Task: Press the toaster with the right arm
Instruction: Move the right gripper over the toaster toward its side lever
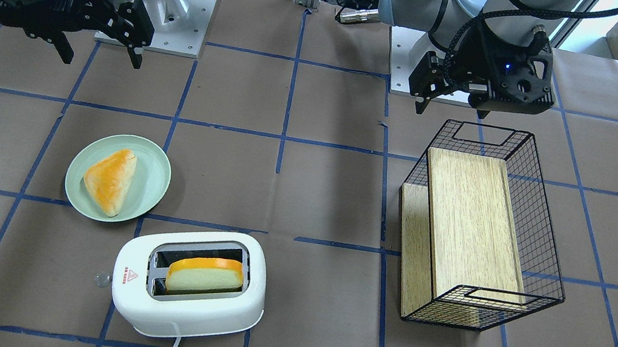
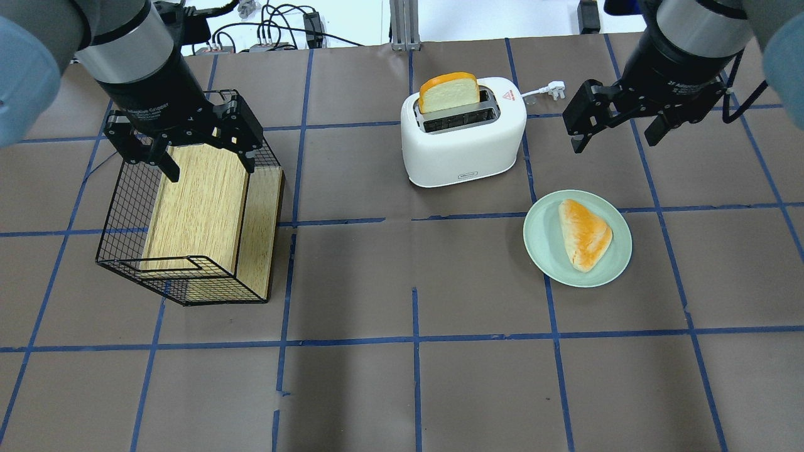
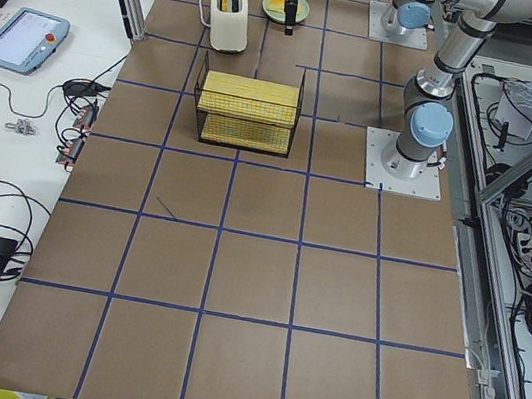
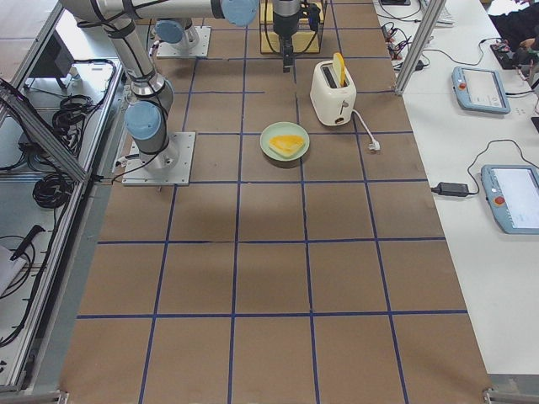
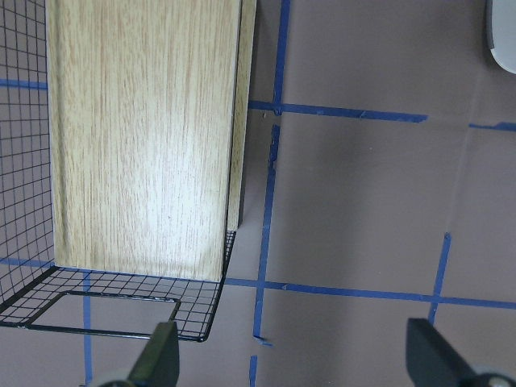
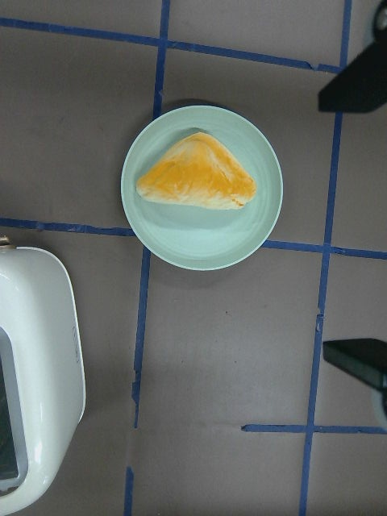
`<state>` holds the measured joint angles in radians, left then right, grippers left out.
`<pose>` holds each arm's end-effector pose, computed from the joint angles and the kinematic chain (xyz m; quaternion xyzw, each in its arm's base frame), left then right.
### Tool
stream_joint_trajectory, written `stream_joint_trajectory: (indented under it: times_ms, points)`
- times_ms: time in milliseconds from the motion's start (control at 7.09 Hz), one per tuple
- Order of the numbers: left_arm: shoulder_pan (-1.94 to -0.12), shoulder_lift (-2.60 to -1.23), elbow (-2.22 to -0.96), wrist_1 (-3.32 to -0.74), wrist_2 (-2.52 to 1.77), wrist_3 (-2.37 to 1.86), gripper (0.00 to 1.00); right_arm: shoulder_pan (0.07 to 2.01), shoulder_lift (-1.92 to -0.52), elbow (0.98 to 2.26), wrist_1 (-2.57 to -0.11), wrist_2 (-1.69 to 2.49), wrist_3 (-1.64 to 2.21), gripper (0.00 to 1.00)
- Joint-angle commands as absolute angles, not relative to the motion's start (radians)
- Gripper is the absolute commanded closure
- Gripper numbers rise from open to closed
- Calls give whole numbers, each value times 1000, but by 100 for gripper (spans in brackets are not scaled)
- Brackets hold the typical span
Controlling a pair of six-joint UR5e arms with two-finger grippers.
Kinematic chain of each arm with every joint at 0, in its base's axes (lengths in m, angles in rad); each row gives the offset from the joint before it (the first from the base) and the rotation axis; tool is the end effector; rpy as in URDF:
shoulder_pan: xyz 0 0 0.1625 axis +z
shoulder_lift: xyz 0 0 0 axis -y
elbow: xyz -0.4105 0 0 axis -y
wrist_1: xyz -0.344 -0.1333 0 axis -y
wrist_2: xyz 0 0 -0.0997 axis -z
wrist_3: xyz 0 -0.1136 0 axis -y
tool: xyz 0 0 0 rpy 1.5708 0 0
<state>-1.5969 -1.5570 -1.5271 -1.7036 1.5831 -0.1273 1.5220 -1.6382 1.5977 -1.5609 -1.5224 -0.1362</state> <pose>-0.1430 -0.4251 0.4720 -0.0503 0.9980 0.0371 0.0090 0.1182 -0.4255 0.4756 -0.0440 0.9986 -0.0175 0.0227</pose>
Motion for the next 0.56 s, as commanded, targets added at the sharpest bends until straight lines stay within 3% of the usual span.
stream_joint_trajectory:
  times_ms: [0, 423]
  points:
    - [-1597, -1557, -1528, -1703, 1583, -127, 0, 1522, -1637, 1598, -1560, -1526, -135, 0]
    - [-1597, -1557, -1528, -1704, 1583, -127, 0, 1479, -1626, 1594, -1600, -1526, -143, 0]
